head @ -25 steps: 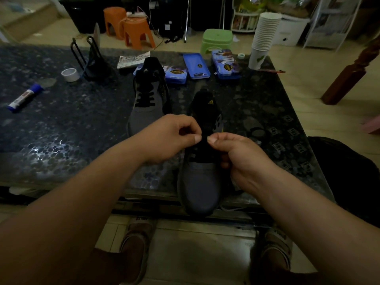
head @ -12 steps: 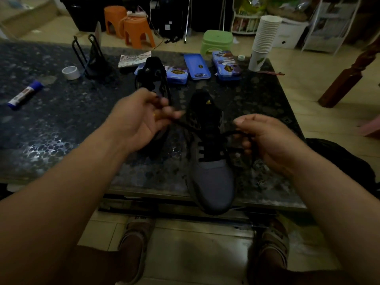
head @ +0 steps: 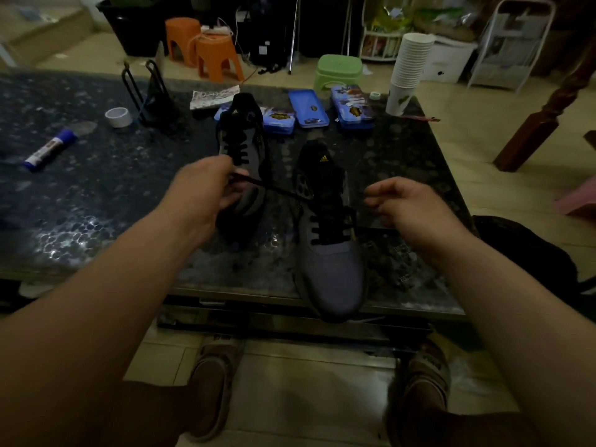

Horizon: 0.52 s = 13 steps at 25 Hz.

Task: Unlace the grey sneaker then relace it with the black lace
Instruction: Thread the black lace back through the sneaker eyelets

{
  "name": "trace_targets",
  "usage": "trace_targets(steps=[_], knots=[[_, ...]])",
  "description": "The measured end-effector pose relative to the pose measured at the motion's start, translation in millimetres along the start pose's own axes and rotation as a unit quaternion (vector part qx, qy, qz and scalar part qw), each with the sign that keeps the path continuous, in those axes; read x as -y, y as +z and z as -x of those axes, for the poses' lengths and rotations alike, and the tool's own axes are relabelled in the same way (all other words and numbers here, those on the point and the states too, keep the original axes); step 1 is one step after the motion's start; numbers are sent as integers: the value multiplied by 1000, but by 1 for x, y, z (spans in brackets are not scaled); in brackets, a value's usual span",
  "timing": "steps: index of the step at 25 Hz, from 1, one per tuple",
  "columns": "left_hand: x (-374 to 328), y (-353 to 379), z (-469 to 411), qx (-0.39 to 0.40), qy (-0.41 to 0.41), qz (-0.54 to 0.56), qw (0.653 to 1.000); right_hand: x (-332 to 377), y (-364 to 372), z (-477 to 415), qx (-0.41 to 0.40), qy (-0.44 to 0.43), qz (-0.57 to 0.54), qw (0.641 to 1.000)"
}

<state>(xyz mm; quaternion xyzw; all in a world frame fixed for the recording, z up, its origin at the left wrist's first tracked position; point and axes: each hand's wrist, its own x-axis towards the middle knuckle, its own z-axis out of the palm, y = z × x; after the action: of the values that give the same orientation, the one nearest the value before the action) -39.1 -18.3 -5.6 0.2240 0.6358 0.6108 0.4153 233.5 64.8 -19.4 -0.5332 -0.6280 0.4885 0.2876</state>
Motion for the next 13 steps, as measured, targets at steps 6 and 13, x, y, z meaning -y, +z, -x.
trace_targets(steps=[6, 13], knots=[[9, 13, 12, 108, 96, -259, 955, -3, 14, 7, 39, -91, 212, 972], [11, 11, 6, 134, 162, -408, 889, 1, 11, 10, 37, -79, 277, 957]])
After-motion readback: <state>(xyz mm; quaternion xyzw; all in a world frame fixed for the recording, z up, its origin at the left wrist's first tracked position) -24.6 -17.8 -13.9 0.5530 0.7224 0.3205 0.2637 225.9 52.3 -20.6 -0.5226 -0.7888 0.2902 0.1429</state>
